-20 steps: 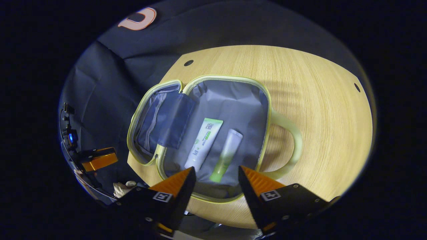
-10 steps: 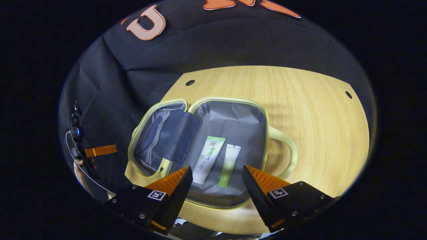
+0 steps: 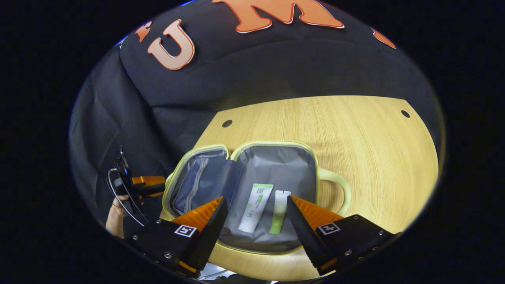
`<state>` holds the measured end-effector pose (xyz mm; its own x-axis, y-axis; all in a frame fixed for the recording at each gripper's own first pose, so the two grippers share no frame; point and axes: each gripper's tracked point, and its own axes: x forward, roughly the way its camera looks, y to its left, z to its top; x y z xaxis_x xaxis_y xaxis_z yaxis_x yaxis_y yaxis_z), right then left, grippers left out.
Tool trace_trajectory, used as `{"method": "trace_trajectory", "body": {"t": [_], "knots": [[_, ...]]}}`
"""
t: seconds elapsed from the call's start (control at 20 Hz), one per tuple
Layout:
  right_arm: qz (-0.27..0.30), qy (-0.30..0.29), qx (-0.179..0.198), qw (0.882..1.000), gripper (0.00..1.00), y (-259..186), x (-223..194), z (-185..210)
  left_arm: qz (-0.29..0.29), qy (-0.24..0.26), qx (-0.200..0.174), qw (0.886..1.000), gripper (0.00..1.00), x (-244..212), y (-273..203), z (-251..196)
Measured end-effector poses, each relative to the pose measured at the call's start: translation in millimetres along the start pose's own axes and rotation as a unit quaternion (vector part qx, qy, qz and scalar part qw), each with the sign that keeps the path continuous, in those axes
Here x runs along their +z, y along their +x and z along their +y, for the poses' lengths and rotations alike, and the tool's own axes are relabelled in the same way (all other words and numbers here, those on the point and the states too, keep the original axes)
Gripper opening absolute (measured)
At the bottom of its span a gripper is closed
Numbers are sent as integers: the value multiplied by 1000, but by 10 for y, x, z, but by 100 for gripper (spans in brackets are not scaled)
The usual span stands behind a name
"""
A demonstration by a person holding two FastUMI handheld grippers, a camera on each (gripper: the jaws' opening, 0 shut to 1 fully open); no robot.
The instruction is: First open the suitcase, pack the skin care products into it, and then close the suitcase.
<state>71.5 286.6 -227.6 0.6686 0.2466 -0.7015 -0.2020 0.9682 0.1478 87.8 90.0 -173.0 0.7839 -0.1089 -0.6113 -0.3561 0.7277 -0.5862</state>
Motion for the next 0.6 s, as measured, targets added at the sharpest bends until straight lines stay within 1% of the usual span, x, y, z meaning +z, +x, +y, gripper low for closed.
{"method": "trace_trajectory", "body": {"t": [0.1, 0.15, 0.2, 0.25, 0.3, 0.35, 0.4, 0.45, 0.5, 0.6], "knots": [[-7, 1, -8, 1000, 96, -46, 32, -46, 4, -29, -19, 999, 97, 3, 156, 7], [-9, 1, -13, 1000, 96, -68, 38, -85, 1, -38, -24, 999, 94, -24, 199, 21], [-11, 2, -20, 1000, 96, -99, 30, -123, 3, -44, -23, 999, 67, -37, 248, 37], [-15, 4, -27, 1000, 96, -136, 37, -164, -2, -45, 5, 999, 41, -13, 257, 159], [-24, 7, -34, 999, 96, -175, 65, -197, 16, -47, 1, 999, 14, -93, 247, 143], [-33, 8, -40, 999, 96, -209, 102, -227, 25, -42, 7, 999, 18, -59, 386, 115], [-43, 8, -50, 998, 96, -240, 128, -272, 27, -31, 5, 999, 9, -121, 329, 67], [-52, 5, -58, 997, 96, -250, 159, -294, 24, -15, 11, 1000, 9, -114, 193, 33], [-61, 2, -67, 996, 96, -277, 188, -341, 24, 5, 22, 999, 6, -113, 183, -16], [-74, 2, -75, 994, 96, -401, 258, -412, 14, 60, 42, 997, 6, -23, 16, -177]]}}
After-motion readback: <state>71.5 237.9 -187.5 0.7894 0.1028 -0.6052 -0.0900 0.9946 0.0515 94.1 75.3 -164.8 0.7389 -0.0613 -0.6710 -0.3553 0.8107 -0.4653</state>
